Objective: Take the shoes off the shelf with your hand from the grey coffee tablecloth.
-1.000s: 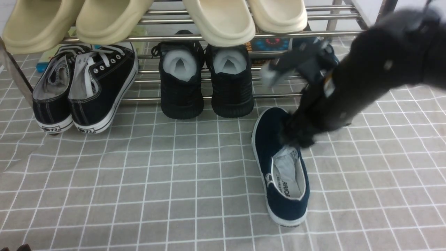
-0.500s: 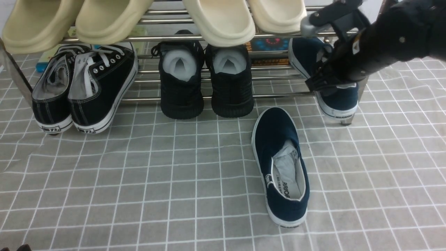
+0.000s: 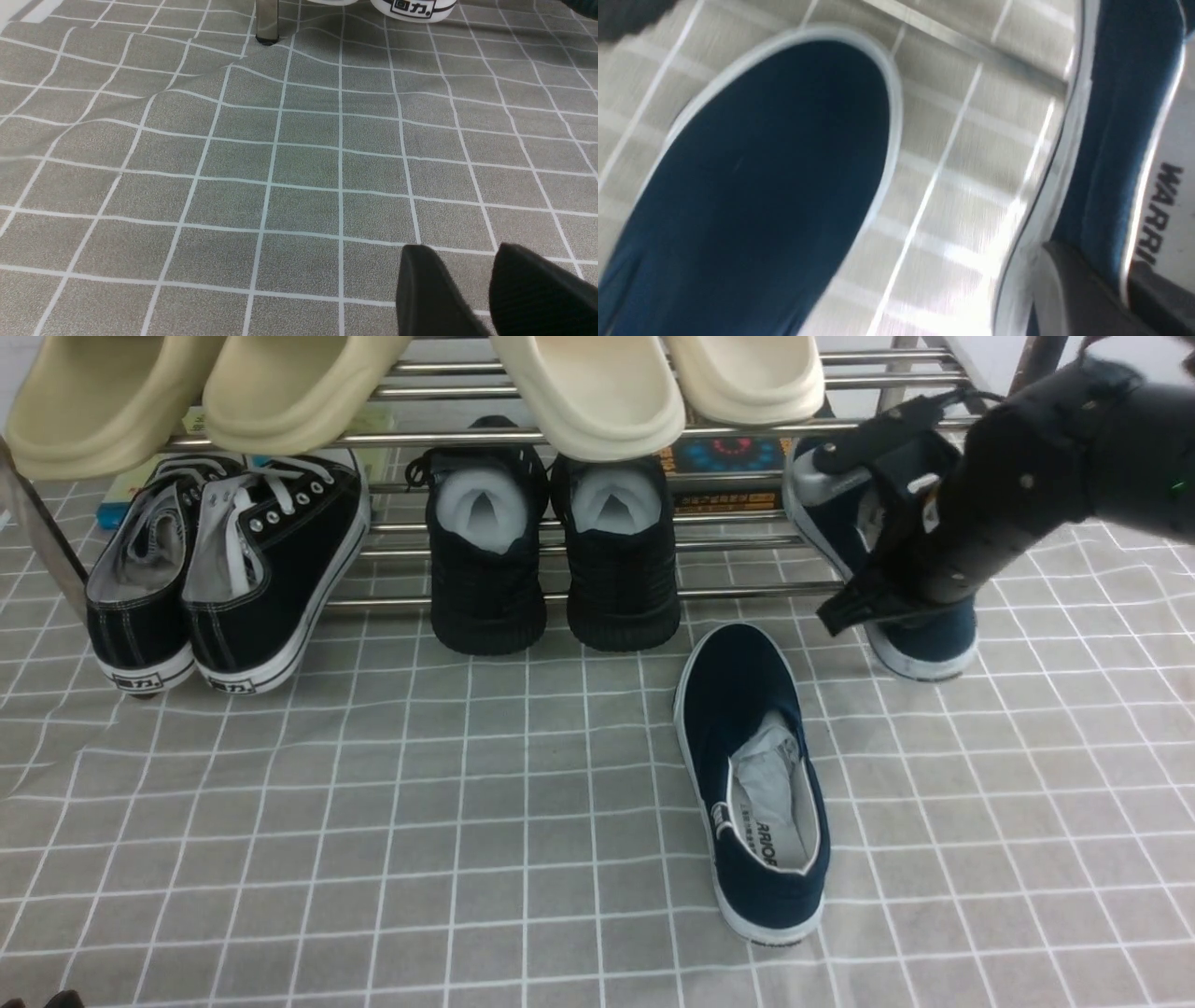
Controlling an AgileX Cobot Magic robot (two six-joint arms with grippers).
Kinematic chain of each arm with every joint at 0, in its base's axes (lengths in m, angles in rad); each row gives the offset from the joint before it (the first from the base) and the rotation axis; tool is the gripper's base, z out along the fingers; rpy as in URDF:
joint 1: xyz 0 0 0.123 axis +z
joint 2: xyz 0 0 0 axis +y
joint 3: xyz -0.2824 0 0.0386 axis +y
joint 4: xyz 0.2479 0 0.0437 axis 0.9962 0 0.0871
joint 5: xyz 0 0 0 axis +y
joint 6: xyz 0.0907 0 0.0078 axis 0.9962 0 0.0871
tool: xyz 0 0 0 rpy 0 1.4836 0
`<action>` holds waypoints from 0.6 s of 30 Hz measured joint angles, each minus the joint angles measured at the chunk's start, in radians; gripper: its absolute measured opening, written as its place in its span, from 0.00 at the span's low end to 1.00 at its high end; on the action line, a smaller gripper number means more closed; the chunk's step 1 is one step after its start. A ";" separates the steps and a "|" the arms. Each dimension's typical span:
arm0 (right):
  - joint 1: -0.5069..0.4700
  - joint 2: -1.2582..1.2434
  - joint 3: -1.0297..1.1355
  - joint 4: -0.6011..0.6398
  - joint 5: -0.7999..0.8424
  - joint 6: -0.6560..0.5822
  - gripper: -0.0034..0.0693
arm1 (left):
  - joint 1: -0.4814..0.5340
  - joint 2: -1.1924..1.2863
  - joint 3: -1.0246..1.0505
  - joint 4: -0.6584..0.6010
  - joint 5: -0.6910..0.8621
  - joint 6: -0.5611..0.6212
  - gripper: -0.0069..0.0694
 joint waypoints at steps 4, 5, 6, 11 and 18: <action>0.039 -0.145 0.006 0.085 0.217 0.000 0.08 | 0.000 0.000 0.000 0.000 0.000 0.000 0.41; 0.044 -0.182 0.018 0.109 0.260 0.000 0.08 | 0.000 0.000 0.000 0.000 0.000 0.000 0.41; 0.047 -0.215 0.036 0.139 0.292 0.000 0.08 | 0.000 0.000 0.000 0.000 0.000 0.000 0.41; 0.047 -0.307 0.226 0.257 0.292 0.026 0.08 | 0.000 0.000 0.000 0.000 0.000 0.000 0.41; 0.047 -0.298 0.419 0.267 0.049 0.030 0.08 | 0.000 0.000 0.000 0.001 0.000 0.000 0.41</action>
